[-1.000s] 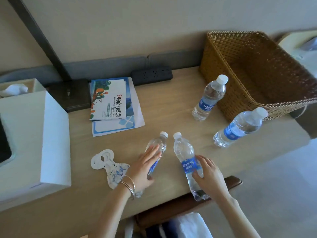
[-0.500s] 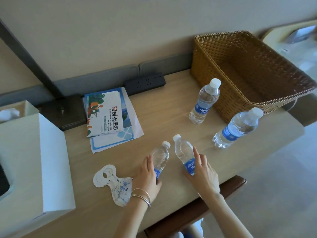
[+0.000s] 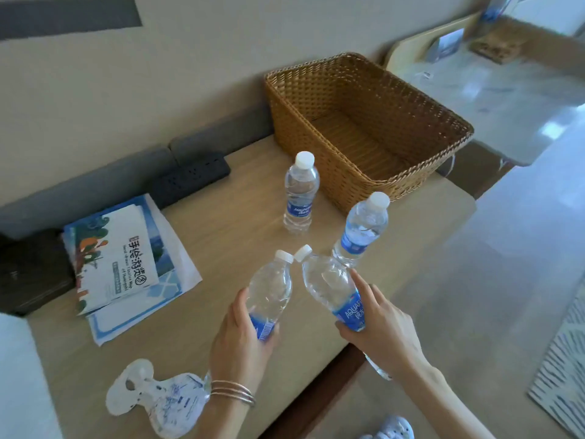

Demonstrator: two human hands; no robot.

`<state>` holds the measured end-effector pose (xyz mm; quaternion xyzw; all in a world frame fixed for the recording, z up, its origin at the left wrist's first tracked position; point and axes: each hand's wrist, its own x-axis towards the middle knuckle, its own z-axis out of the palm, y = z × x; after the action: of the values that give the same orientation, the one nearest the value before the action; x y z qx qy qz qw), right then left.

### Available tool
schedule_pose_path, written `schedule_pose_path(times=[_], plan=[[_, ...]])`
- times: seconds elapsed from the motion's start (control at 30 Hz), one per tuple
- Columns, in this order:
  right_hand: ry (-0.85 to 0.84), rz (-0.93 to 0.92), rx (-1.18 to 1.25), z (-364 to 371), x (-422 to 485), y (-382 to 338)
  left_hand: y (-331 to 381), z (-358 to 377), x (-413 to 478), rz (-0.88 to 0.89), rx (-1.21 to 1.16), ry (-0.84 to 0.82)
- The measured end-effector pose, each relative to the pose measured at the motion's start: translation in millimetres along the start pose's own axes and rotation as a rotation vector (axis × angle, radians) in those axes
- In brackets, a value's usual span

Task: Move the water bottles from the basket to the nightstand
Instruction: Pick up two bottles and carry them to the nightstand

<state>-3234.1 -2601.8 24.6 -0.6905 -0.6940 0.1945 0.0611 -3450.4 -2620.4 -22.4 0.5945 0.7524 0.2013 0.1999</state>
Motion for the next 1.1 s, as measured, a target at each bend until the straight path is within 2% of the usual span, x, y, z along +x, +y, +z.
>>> schedule_pose_path(times=[0.07,0.23,0.5,0.77,0.9,1.1], plan=[[0.045,0.058,0.029,-24,-16,24,38,-2,-1,0.078,-0.024,0.031],[0.161,0.221,0.13,-66,-59,104,133,30,-14,0.215,-0.079,-0.063],[0.307,0.58,0.361,-99,-134,268,300,145,-69,0.486,-0.102,-0.409],[0.515,0.85,0.4,-153,-209,412,451,253,-132,0.651,-0.165,-0.67],[0.548,0.937,0.417,-165,-214,457,498,289,-134,0.763,-0.12,-0.707],[0.556,1.007,0.448,-172,-175,524,562,350,-105,0.757,-0.128,-0.759]])
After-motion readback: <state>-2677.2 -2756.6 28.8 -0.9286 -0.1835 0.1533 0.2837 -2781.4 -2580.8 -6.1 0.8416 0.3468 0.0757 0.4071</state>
